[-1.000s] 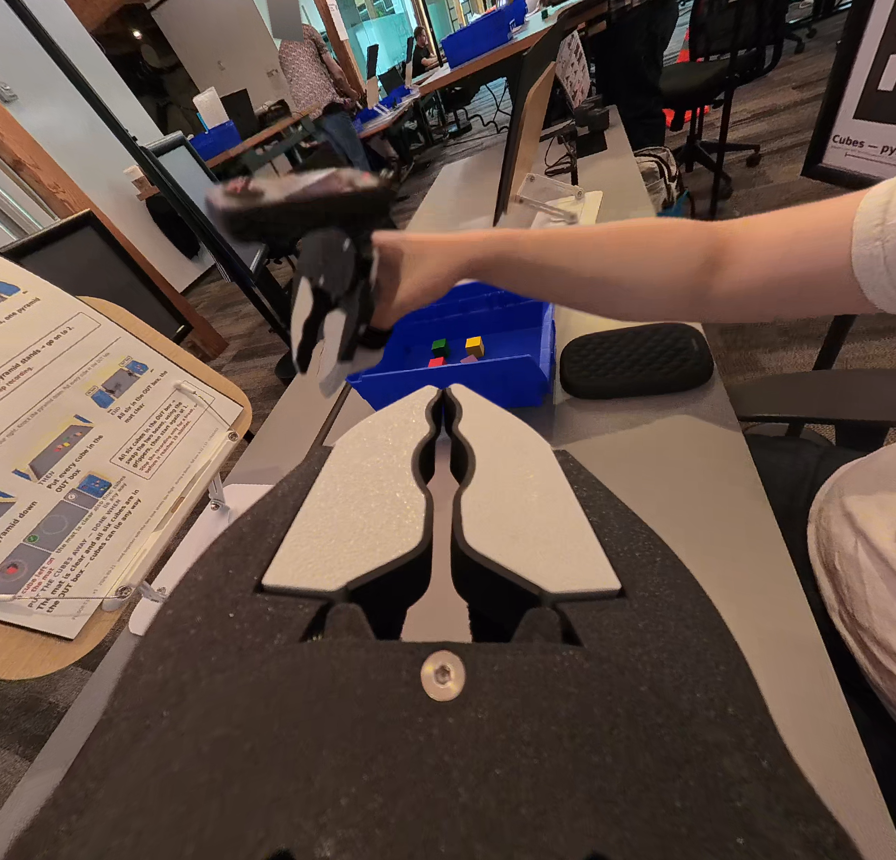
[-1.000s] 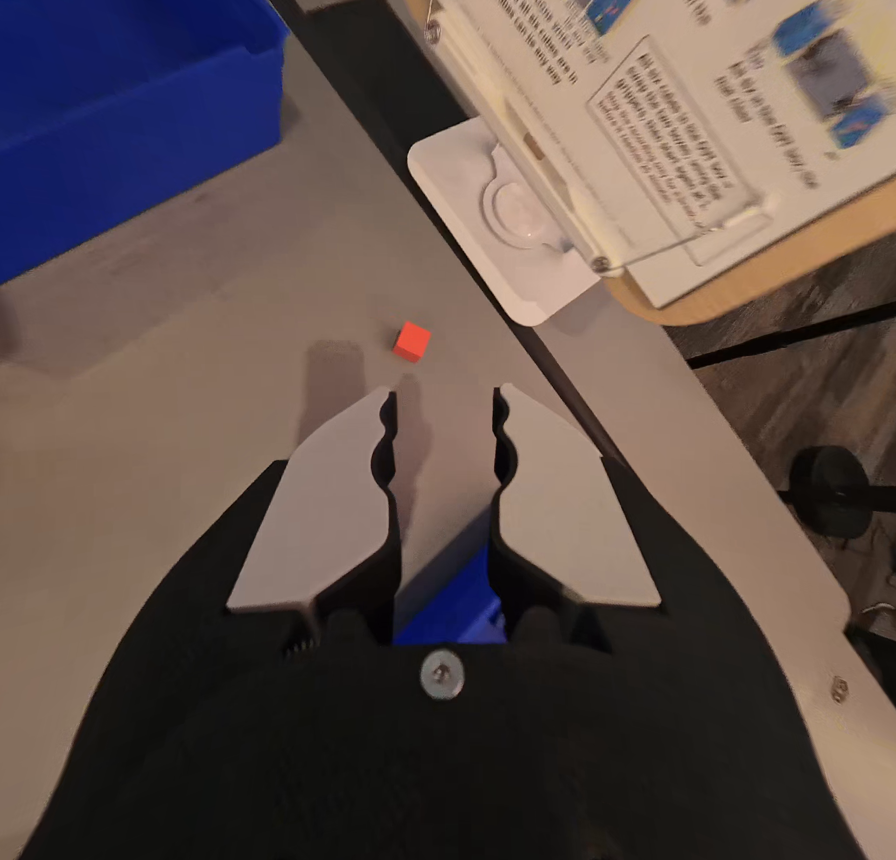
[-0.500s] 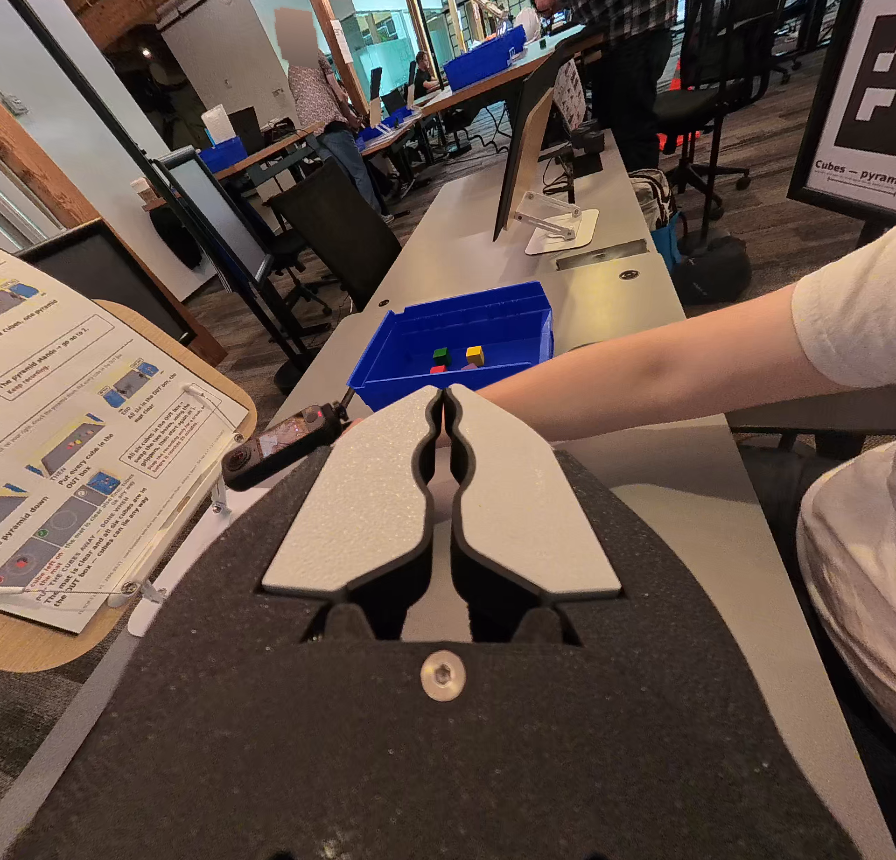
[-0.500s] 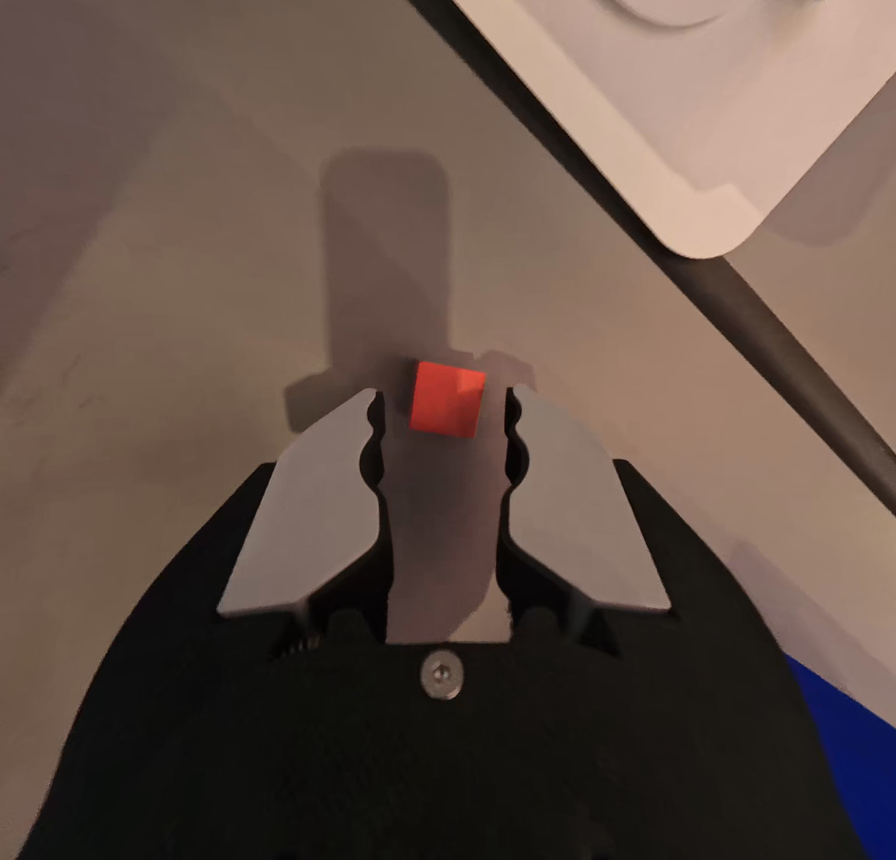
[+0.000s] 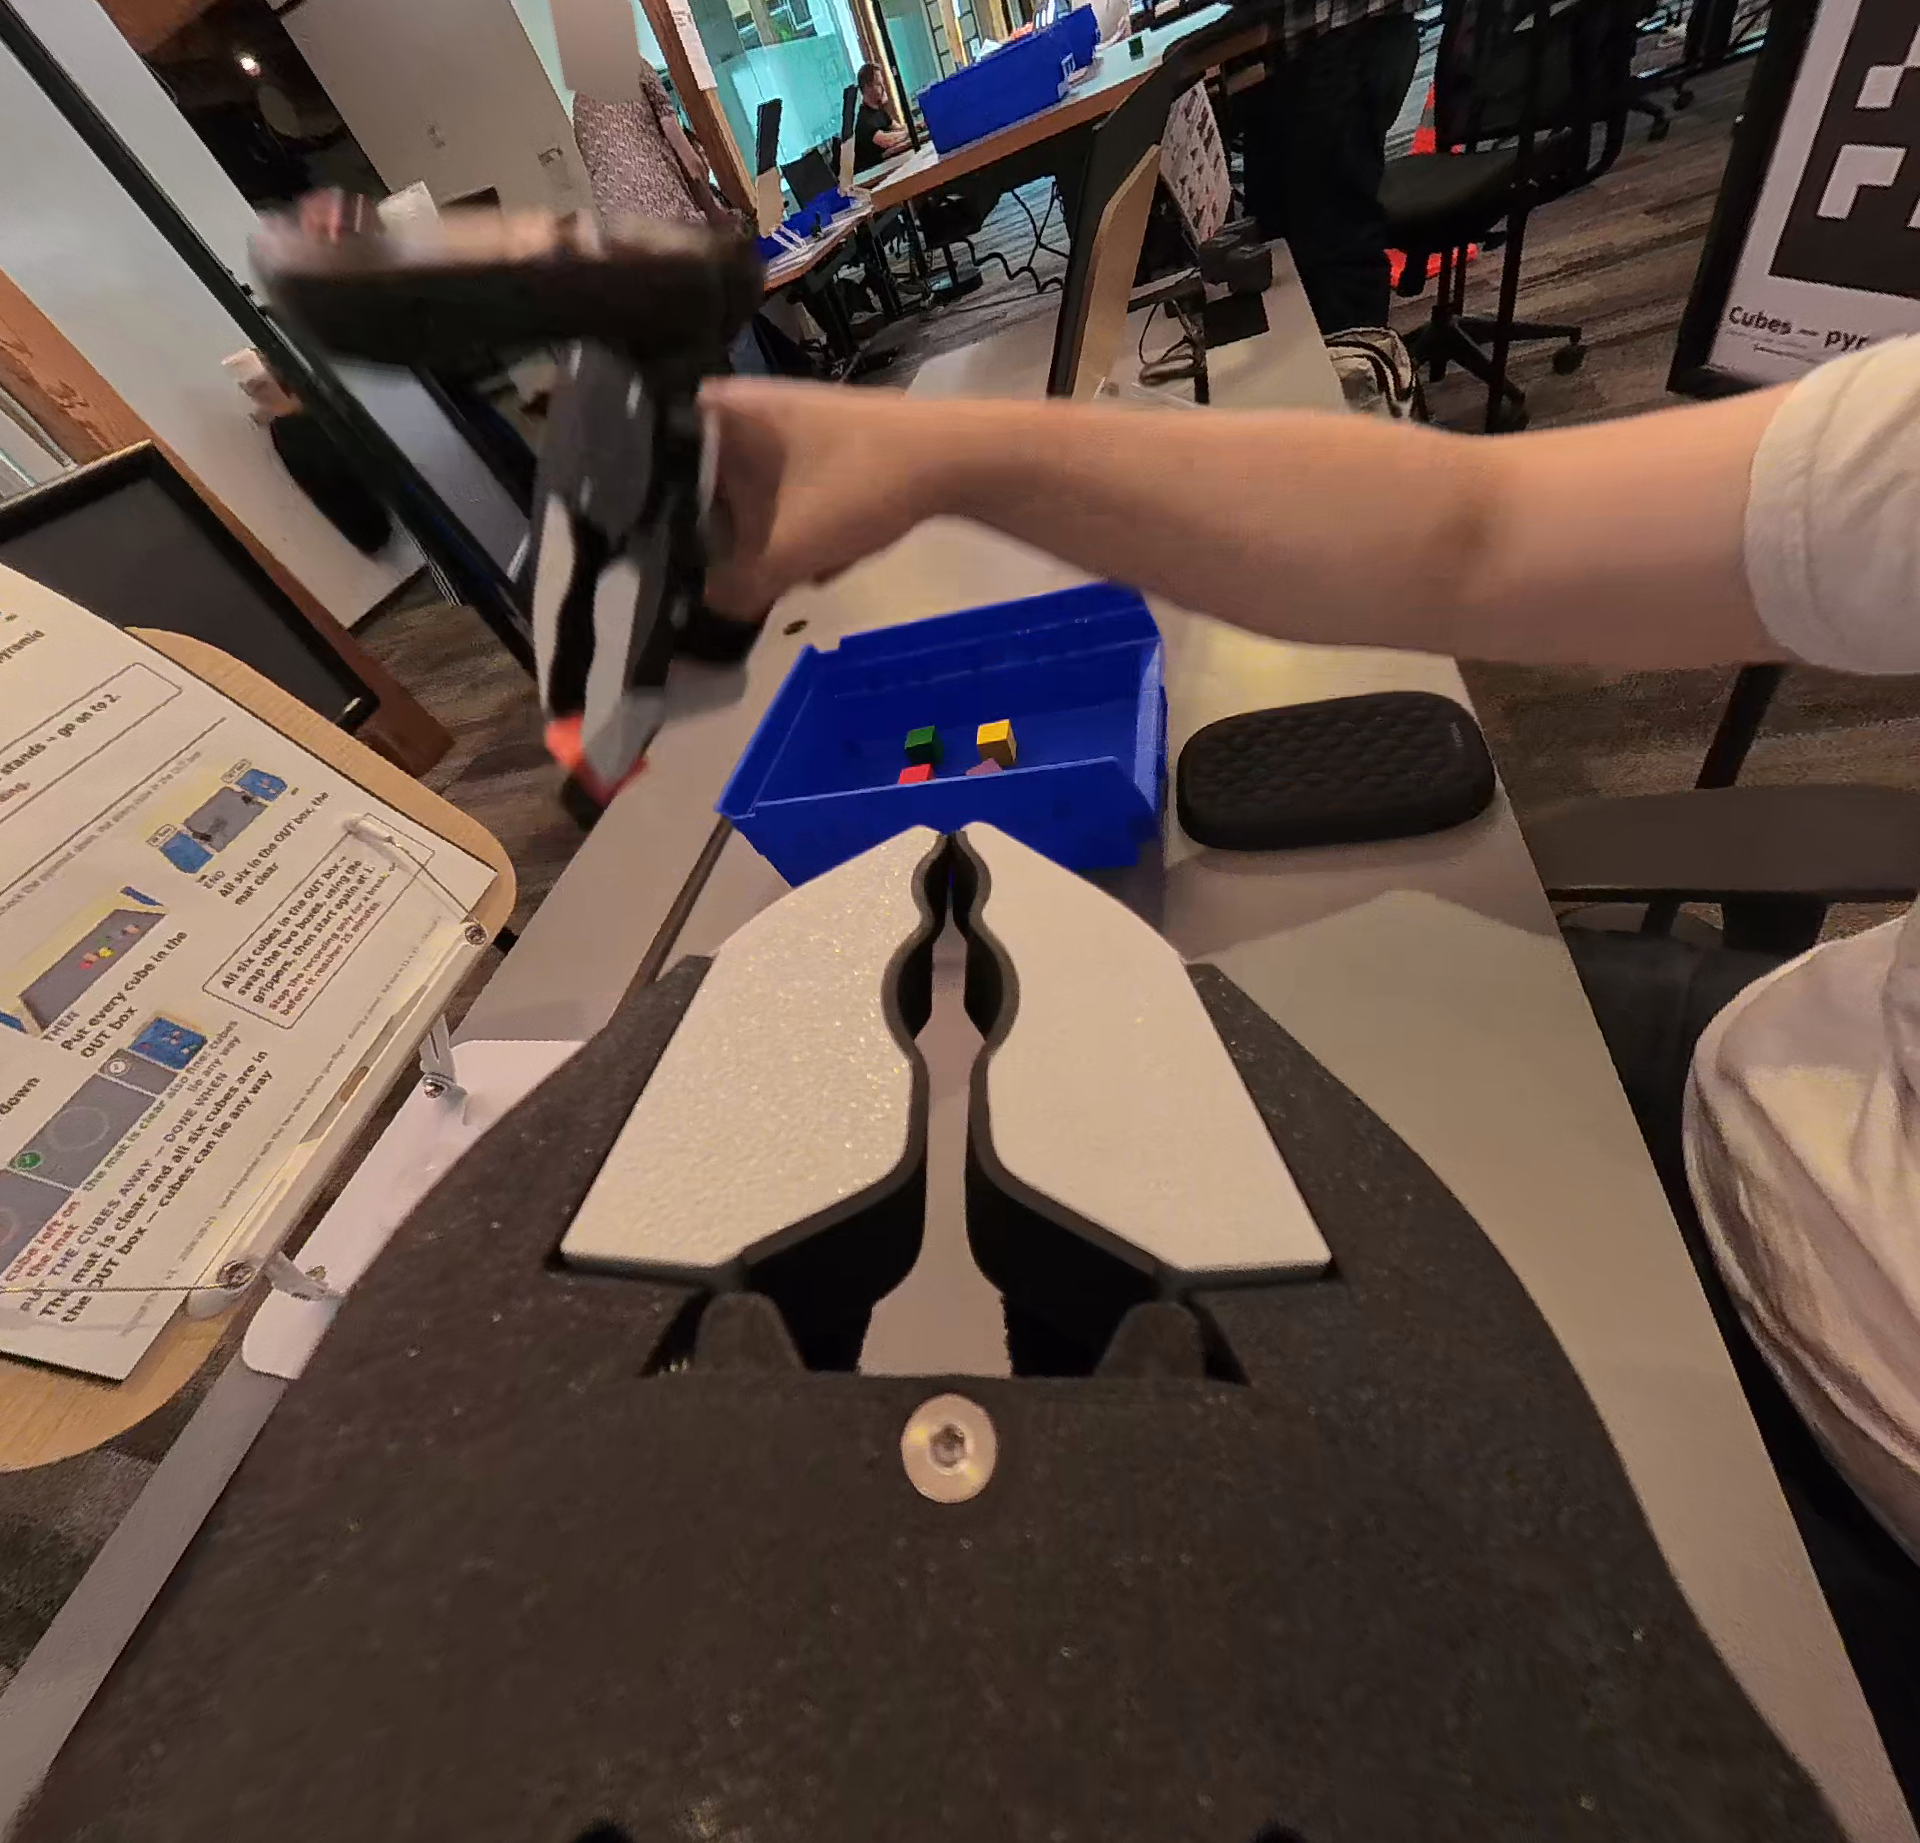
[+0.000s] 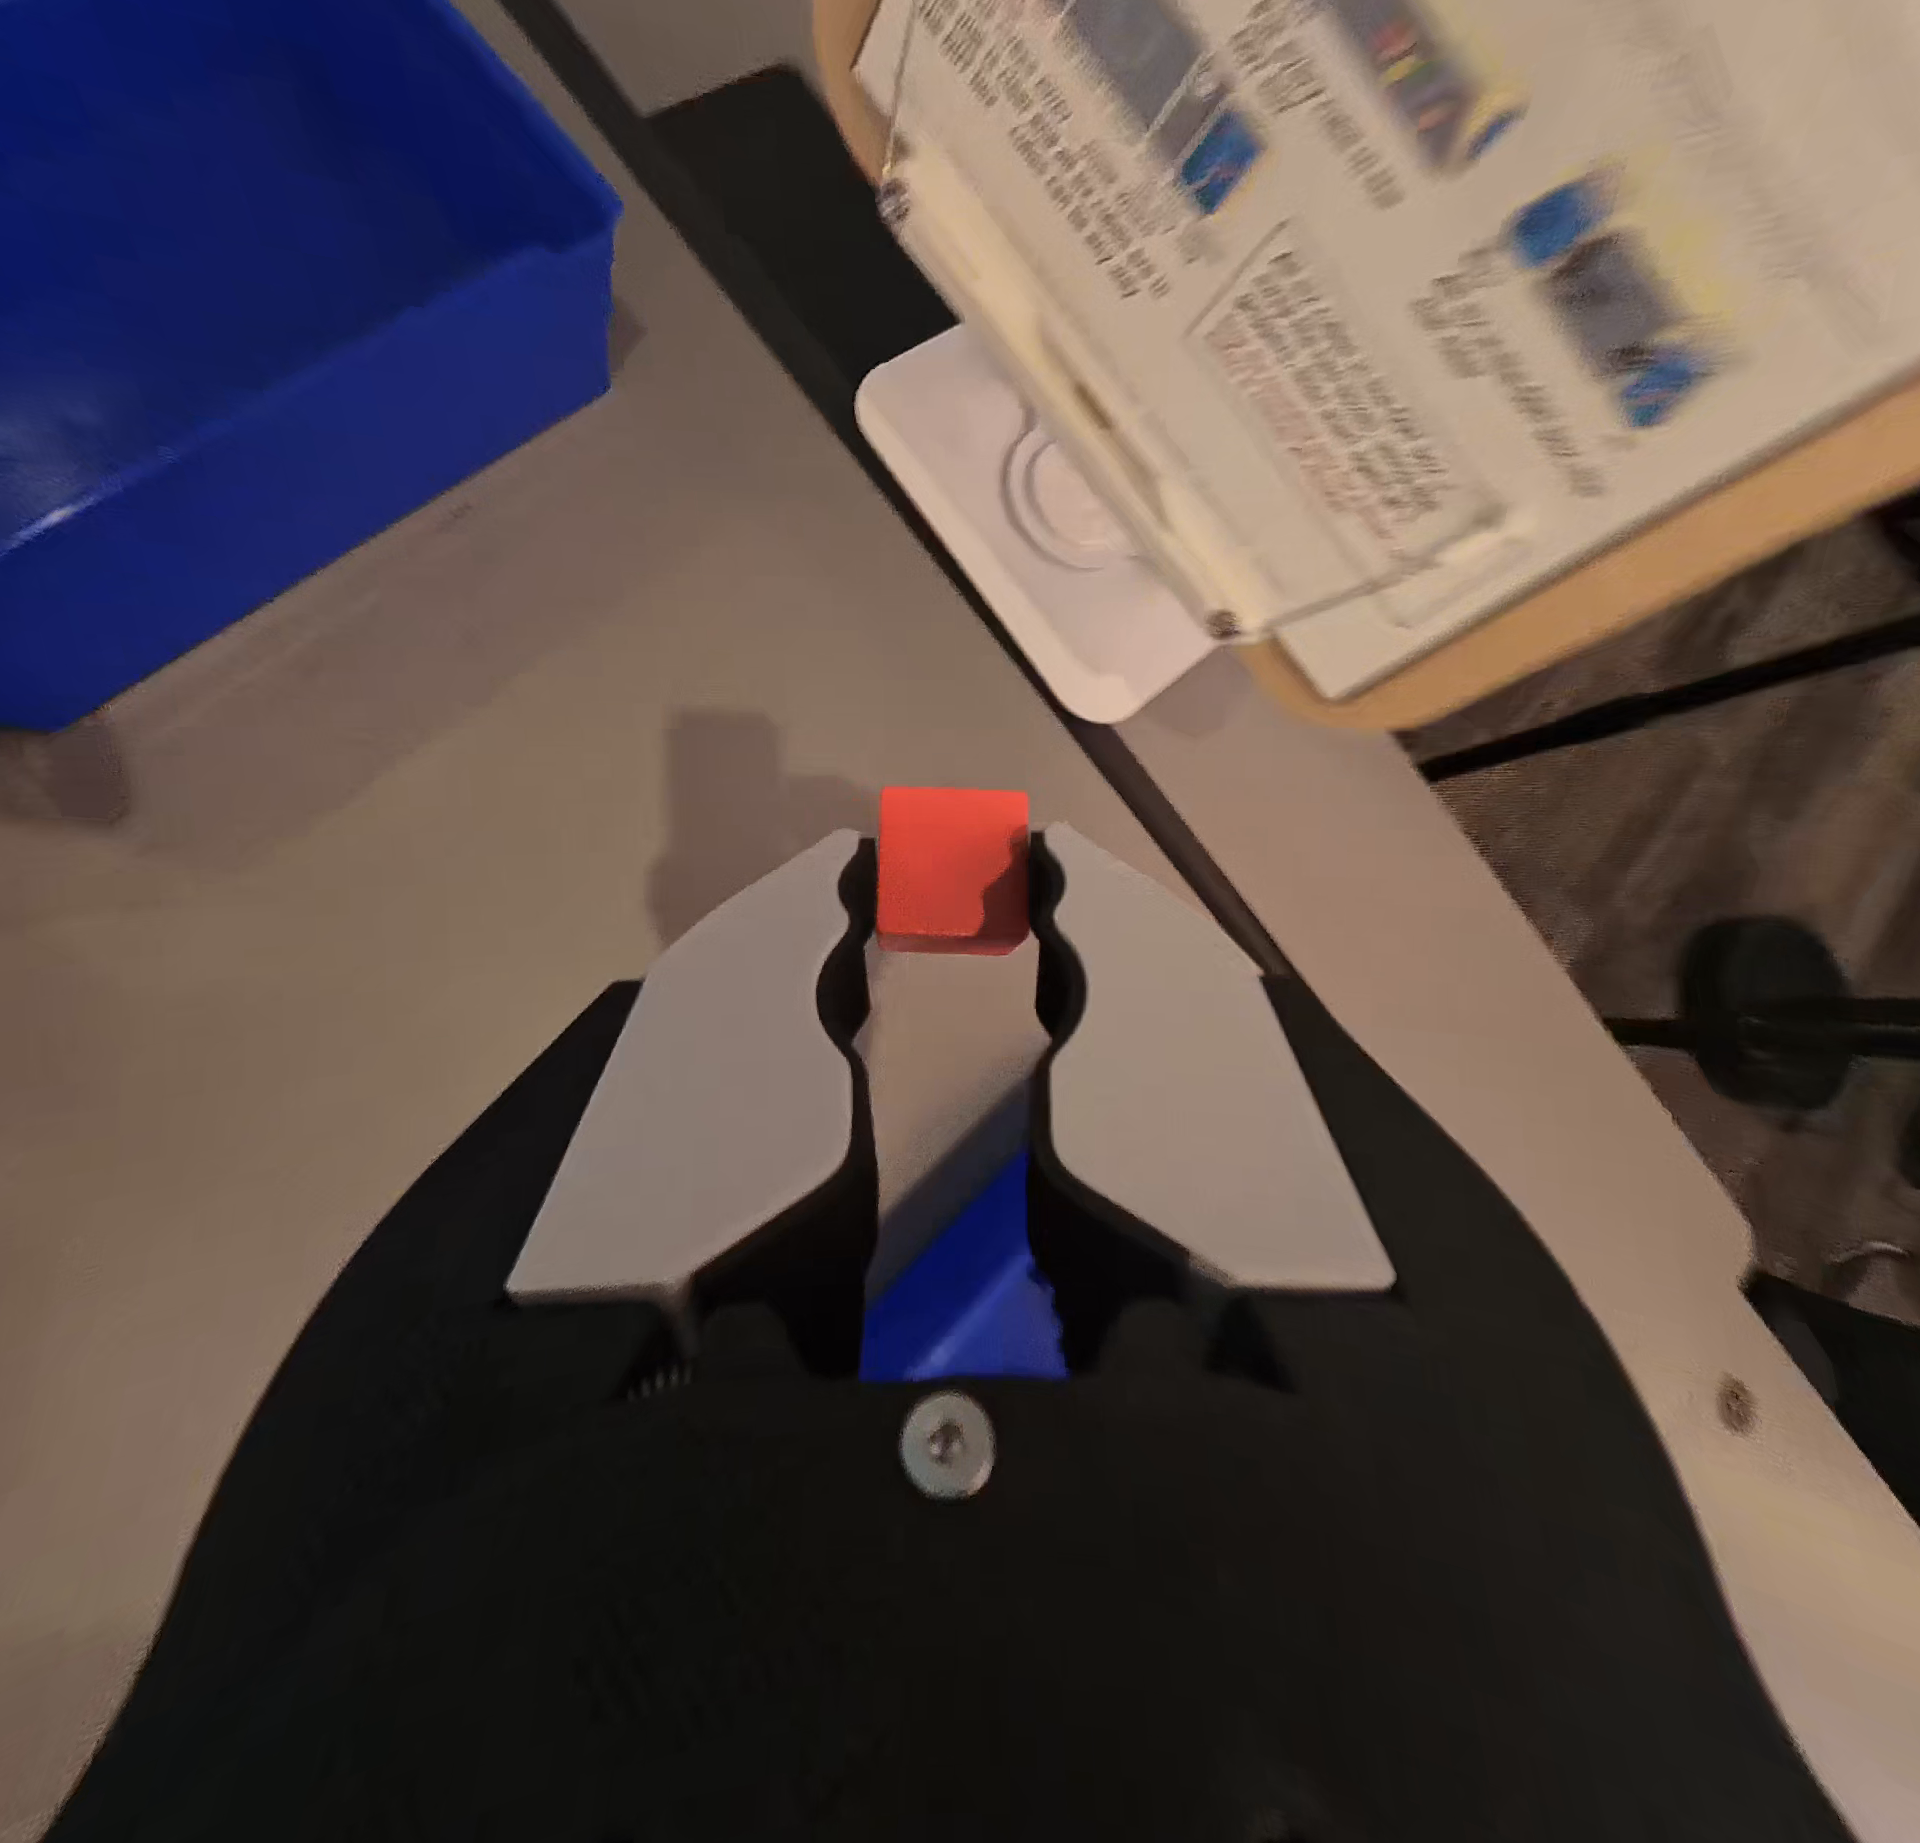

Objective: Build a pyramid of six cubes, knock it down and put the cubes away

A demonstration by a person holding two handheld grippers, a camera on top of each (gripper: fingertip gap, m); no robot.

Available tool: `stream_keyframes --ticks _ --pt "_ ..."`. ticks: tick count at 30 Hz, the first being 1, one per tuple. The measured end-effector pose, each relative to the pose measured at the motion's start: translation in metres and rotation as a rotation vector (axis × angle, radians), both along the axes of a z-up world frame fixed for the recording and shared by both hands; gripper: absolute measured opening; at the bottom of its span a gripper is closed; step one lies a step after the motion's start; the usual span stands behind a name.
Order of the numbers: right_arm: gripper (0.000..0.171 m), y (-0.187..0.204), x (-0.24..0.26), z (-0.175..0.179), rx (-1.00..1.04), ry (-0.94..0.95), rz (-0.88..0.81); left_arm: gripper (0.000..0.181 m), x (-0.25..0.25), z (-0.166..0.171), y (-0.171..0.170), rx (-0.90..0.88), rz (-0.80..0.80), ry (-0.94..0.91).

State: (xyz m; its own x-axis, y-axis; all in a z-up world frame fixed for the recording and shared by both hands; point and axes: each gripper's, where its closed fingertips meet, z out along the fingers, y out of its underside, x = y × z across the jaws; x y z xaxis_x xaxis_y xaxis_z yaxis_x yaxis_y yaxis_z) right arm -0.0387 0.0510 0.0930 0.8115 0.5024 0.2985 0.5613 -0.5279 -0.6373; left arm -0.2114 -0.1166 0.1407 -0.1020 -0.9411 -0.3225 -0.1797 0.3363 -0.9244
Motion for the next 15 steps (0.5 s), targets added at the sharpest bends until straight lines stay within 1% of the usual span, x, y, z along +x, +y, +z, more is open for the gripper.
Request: stream_keyframes --ticks 1,3,5,6,8,10,13,15 --pt "0.029 -0.016 0.013 0.016 0.03 -0.004 -0.015 0.0 0.002 -0.002 0.0 0.001 0.0 0.008" --pt "0.029 -0.049 0.047 0.032 0.058 -0.014 -0.064 0.0 0.005 -0.003 -0.002 0.008 -0.003 0.018" --pt "0.029 -0.077 0.083 0.027 0.07 0.001 -0.132 0.0 0.006 -0.002 -0.006 0.017 -0.007 0.014" --pt "0.029 -0.089 0.099 0.014 0.05 0.016 -0.167 0.0 0.007 -0.001 -0.008 0.017 -0.009 0.008" --pt "0.029 -0.112 0.128 -0.029 -0.045 0.033 -0.225 0.0 0.009 0.001 -0.012 0.011 -0.022 0.001" --pt "0.029 -0.131 0.145 -0.084 -0.163 0.058 -0.25 0.0 0.011 0.0 -0.016 0.016 -0.03 0.004" --pt "0.03 -0.148 0.155 -0.158 -0.317 0.089 -0.247 0.0 0.013 -0.002 -0.019 0.024 -0.036 0.014" --pt "0.03 -0.154 0.157 -0.192 -0.383 0.094 -0.23 0.0 0.014 -0.004 -0.019 0.022 -0.035 0.022"
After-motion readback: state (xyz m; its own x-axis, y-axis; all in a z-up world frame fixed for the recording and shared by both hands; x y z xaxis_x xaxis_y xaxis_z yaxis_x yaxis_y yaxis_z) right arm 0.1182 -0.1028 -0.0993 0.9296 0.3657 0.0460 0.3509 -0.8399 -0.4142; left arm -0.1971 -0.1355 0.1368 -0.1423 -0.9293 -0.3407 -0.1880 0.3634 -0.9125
